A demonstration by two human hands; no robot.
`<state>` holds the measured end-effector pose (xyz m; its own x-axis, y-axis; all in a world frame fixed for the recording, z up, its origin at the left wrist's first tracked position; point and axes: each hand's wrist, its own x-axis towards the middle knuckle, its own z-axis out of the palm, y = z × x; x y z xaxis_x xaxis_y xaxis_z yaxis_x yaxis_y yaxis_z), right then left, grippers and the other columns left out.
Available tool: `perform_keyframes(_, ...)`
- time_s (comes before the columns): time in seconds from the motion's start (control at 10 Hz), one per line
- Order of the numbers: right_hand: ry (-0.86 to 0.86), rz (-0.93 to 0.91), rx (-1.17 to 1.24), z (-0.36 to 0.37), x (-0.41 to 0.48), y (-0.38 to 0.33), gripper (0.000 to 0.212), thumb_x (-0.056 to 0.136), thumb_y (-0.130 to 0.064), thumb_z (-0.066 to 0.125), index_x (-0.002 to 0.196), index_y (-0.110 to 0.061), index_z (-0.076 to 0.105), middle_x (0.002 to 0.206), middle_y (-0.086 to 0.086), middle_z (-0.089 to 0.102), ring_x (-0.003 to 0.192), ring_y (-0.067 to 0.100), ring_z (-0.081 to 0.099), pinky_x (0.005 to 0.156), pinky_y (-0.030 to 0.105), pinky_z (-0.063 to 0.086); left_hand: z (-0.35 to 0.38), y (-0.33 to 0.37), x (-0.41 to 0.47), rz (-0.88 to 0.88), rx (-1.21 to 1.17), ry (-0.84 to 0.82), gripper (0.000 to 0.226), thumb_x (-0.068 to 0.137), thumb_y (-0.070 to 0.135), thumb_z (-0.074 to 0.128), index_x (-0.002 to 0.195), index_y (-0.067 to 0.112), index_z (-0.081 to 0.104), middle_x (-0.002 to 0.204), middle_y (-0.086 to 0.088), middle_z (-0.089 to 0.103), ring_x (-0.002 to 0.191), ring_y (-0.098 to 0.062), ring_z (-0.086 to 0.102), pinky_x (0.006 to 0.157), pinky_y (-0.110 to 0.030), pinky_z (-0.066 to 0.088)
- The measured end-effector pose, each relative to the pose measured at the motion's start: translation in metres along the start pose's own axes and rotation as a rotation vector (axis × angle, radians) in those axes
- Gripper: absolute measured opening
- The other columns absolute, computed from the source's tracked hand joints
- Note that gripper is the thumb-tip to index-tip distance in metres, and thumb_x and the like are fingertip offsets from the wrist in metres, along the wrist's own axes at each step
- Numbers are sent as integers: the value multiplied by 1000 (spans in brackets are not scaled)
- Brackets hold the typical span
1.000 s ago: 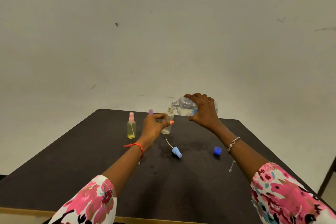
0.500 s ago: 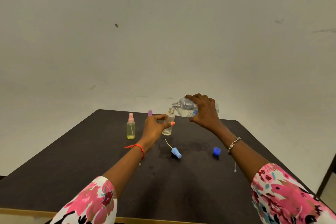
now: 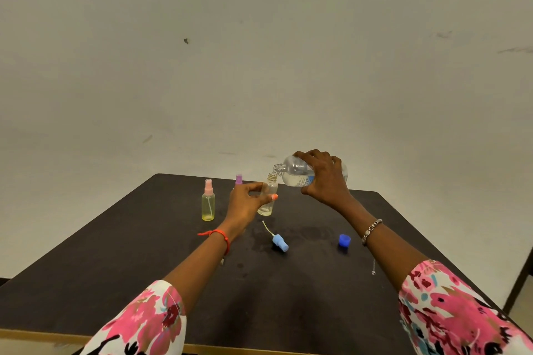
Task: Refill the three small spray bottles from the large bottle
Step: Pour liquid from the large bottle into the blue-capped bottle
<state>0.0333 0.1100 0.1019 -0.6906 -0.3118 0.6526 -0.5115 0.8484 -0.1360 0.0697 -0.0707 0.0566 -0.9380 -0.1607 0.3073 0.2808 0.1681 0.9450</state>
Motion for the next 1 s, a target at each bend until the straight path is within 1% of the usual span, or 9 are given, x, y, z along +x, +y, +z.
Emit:
perform_keyframes(0.2, 3, -4, 5, 0, -1, -1, 69, 65, -17, 76, 129, -16, 48, 125, 15, 54, 116, 32, 47, 102, 48, 26, 0, -2, 0, 7, -9, 6, 46, 71, 12, 75, 114, 2, 62, 115, -12, 65, 96, -13, 57, 82, -24, 46)
perform_keyframes(0.4, 3, -2, -12, -2, -1, -2, 70, 64, -18, 75, 129, -18, 48, 124, 13, 54, 115, 30, 46, 101, 44, 26, -1, -3, 0, -5, -22, 7, 45, 70, 13, 76, 113, 4, 63, 110, -9, 66, 95, -14, 59, 83, -25, 48)
perform_keyframes(0.6, 7, -10, -13, -2, -2, -2, 69, 64, -18, 75, 128, -17, 48, 123, 13, 55, 114, 31, 47, 100, 45, 27, 0, -2, -1, -5, -30, 8, 42, 70, 12, 77, 109, 5, 65, 100, -5, 65, 93, -15, 60, 83, -28, 49)
perform_keyframes(0.7, 10, -11, -10, -3, -2, -2, 69, 65, -18, 75, 128, -17, 48, 123, 13, 55, 115, 31, 47, 100, 45, 27, 0, -1, -2, 3, -30, -1, 41, 70, 12, 76, 109, 5, 65, 99, -3, 65, 93, -14, 60, 81, -26, 47)
perform_keyframes(0.8, 13, -12, -7, -3, -2, -2, 69, 64, -18, 75, 128, -17, 48, 123, 14, 55, 114, 32, 47, 100, 45, 27, 0, -1, -1, 0, -29, -5, 43, 71, 13, 76, 111, 5, 64, 102, -4, 65, 94, -14, 60, 81, -24, 47)
perform_keyframes(0.9, 15, -15, -6, -3, -2, -2, 68, 64, -18, 75, 127, -16, 49, 122, 14, 56, 113, 32, 48, 98, 46, 28, 0, -1, 0, -2, -12, 3, 45, 70, 14, 76, 113, 4, 63, 109, -7, 65, 96, -14, 59, 84, -25, 48)
perform_keyframes(1.0, 14, -19, -7, -3, -2, -2, 68, 64, -18, 75, 127, -16, 49, 122, 14, 56, 114, 32, 48, 99, 46, 28, 0, -1, -1, -1, -16, 2, 46, 71, 13, 76, 113, 4, 63, 111, -8, 65, 96, -14, 59, 83, -26, 48)
